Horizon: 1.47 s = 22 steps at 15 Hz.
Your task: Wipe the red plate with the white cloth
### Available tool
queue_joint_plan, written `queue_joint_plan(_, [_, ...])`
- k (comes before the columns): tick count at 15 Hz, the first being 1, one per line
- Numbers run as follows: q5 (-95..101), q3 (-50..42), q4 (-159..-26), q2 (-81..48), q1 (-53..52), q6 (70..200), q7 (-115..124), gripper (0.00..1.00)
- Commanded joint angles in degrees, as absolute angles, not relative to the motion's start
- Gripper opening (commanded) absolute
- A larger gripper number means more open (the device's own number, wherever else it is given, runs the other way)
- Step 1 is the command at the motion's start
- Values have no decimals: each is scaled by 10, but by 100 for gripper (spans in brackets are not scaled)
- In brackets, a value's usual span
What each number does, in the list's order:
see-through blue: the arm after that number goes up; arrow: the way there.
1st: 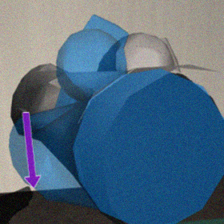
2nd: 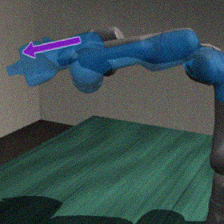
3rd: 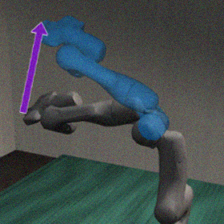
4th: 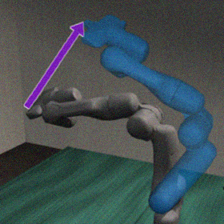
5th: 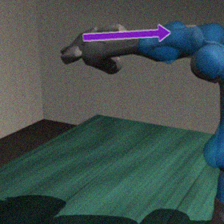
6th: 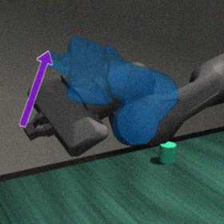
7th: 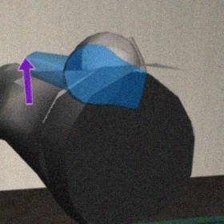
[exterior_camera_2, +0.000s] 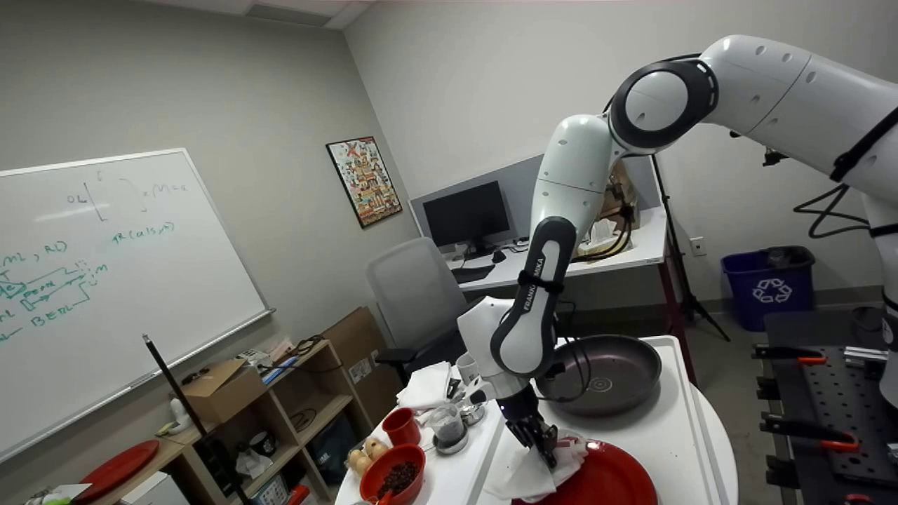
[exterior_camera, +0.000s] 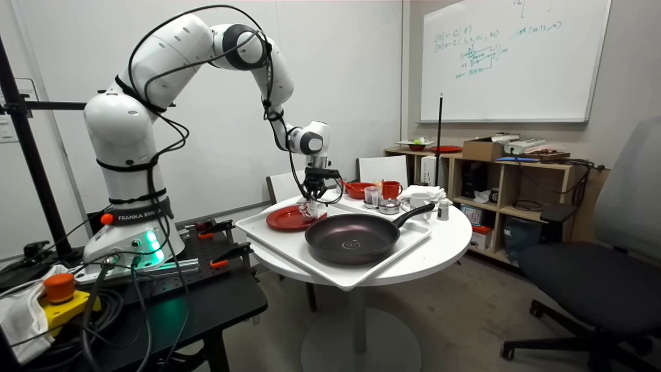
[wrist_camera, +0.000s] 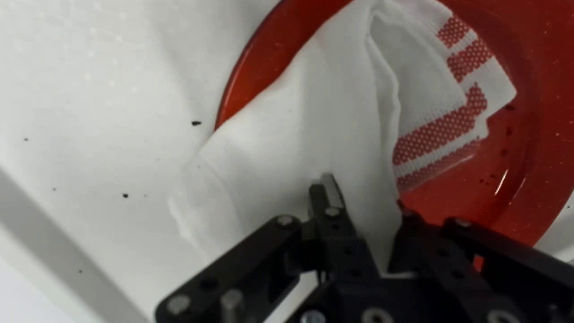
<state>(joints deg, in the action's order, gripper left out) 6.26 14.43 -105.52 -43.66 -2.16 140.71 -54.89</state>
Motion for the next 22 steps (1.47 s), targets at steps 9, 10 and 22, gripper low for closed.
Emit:
queue_joint_plan(9, [46, 180, -1041, -476, -17, 1407, -562, 7])
queue_joint_plan(10, [42, 187, -1037, -482, -11, 1400, -571, 7])
queue_joint_plan(22, [10, 220, -1037, -502, 9, 1370, -625, 7])
